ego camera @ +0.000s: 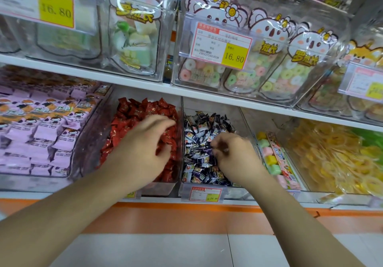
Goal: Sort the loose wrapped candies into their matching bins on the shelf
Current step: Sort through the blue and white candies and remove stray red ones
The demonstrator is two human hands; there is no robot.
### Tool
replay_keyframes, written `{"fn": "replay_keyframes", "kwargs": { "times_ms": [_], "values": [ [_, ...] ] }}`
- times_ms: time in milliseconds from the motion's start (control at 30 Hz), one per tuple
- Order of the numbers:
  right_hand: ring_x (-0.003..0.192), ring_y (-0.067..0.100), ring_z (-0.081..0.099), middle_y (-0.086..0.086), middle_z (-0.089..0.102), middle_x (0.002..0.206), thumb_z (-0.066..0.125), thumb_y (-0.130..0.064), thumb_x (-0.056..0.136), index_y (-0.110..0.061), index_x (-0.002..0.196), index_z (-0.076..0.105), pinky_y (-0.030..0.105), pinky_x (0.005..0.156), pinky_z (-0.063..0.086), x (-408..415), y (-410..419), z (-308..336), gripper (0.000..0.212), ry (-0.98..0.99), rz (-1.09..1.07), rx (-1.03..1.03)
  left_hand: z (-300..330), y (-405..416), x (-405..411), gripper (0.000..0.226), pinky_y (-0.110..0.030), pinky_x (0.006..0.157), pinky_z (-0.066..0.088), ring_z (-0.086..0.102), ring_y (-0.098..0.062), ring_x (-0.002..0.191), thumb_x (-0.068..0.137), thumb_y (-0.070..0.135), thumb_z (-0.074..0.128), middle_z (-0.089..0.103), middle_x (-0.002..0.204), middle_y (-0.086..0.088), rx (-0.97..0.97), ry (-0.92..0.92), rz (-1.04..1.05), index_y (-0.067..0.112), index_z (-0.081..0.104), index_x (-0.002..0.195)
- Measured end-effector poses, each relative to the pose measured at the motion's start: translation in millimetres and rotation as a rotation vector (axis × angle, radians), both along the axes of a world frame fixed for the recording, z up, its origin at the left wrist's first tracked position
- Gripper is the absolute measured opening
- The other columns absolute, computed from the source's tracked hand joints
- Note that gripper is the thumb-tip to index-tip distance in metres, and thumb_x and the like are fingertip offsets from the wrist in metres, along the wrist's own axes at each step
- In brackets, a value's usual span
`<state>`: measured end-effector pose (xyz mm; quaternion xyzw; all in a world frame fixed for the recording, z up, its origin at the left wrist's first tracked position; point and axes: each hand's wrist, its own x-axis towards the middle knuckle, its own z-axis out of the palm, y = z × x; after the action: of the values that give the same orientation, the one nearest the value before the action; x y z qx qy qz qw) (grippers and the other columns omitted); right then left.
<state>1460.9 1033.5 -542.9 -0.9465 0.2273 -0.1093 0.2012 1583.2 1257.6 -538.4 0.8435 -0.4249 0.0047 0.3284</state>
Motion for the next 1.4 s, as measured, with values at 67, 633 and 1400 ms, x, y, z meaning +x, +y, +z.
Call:
{"fn": "replay_keyframes", "kwargs": {
  "times_ms": [67,633,1400],
  "values": [
    [0.081,0.002,0.068,-0.005,0.073,0.090,0.054,0.002,0.096,-0.025,0.098,0.071,0.023,0.071,0.057,6,12,-1,0.032,0.053,0.130,0.285,-6,-8,-6,0.056,-0.023,0.121,0.021,0.025,0.005,0.145,0.102,0.039,0.055,0.023,0.161,0.029,0.058,-0.012,-0.151,0.040,0.036,0.155],
    [0.131,0.009,0.056,-0.016,0.059,0.144,0.080,-0.019,0.087,-0.041,0.151,0.047,0.020,0.106,0.040,12,-16,-21,0.075,0.254,0.094,0.168,-28,-16,-3,0.045,-0.029,0.119,0.032,0.035,0.003,0.144,0.102,0.050,0.049,0.015,0.160,0.040,0.034,0.044,-0.253,0.046,0.045,0.146],
    [0.152,0.022,0.015,-0.017,0.021,0.166,0.064,-0.066,0.084,-0.054,0.145,0.045,0.053,0.121,0.029,30,-4,-42,0.065,0.215,0.326,-0.082,-27,-20,-5,0.042,-0.003,0.101,0.021,0.029,0.014,0.140,0.102,0.045,0.051,0.015,0.158,0.042,0.030,0.094,-0.239,0.046,0.048,0.144]
  ]
}}
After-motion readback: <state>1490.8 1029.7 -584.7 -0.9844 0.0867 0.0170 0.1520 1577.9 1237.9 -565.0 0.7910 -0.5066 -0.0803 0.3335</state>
